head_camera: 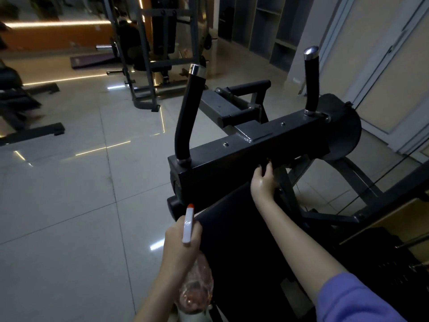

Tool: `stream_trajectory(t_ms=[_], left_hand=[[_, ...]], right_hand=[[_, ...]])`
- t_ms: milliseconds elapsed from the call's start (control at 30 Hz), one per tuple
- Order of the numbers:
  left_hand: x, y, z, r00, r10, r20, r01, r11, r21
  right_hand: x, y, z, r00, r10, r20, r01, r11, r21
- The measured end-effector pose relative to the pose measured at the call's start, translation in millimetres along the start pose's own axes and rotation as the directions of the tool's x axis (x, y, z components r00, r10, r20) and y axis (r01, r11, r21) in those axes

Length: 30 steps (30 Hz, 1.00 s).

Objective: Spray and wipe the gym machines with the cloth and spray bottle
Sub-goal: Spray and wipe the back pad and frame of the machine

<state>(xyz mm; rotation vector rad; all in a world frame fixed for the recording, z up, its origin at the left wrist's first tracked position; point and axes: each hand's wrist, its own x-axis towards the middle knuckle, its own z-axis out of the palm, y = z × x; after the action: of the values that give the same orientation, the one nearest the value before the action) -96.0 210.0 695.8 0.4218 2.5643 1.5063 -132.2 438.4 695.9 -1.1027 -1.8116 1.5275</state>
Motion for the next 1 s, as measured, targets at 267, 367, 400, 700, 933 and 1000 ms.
stream_trajectory(t_ms=[267, 367, 400, 700, 933, 1000], left_hand=[[2.3, -10.2, -14.2, 1.0, -0.019, -0.001, 0.019, 0.999, -0.026], [5.6, -13.9, -20.8, 0.999, -0.032, -0.012, 0.032, 0.999, -0.017], [6.9, -14.7, -23.2, 0.999, -0.032, -0.01, 0.032, 0.999, -0.008], [12.8, -18.0, -58.8, 0.996, 0.046, 0.082, -0.042, 0.998, -0.041], [13.0, -28.3, -108.6, 0.978, 0.129, 0.167, -0.127, 0.992, -0.022], [10.5, -29.7, -115.1, 0.969, 0.134, 0.207, -0.125, 0.991, -0.055]], right_hand=[[13.9, -29.9, 6.2, 0.98, 0.154, -0.129, -0.146, 0.987, 0.07], [-9.2, -22.8, 26.6, 0.982, 0.113, -0.154, -0.105, 0.993, 0.057], [-20.1, -17.5, 33.9, 0.988, 0.078, -0.134, -0.07, 0.996, 0.064], [-34.3, -14.8, 38.6, 0.993, 0.09, -0.071, -0.086, 0.995, 0.045], [-107.4, -16.0, 90.6, 0.988, 0.082, -0.13, -0.077, 0.996, 0.047], [-122.1, -7.9, 90.5, 0.997, 0.046, -0.065, -0.046, 0.999, 0.012]])
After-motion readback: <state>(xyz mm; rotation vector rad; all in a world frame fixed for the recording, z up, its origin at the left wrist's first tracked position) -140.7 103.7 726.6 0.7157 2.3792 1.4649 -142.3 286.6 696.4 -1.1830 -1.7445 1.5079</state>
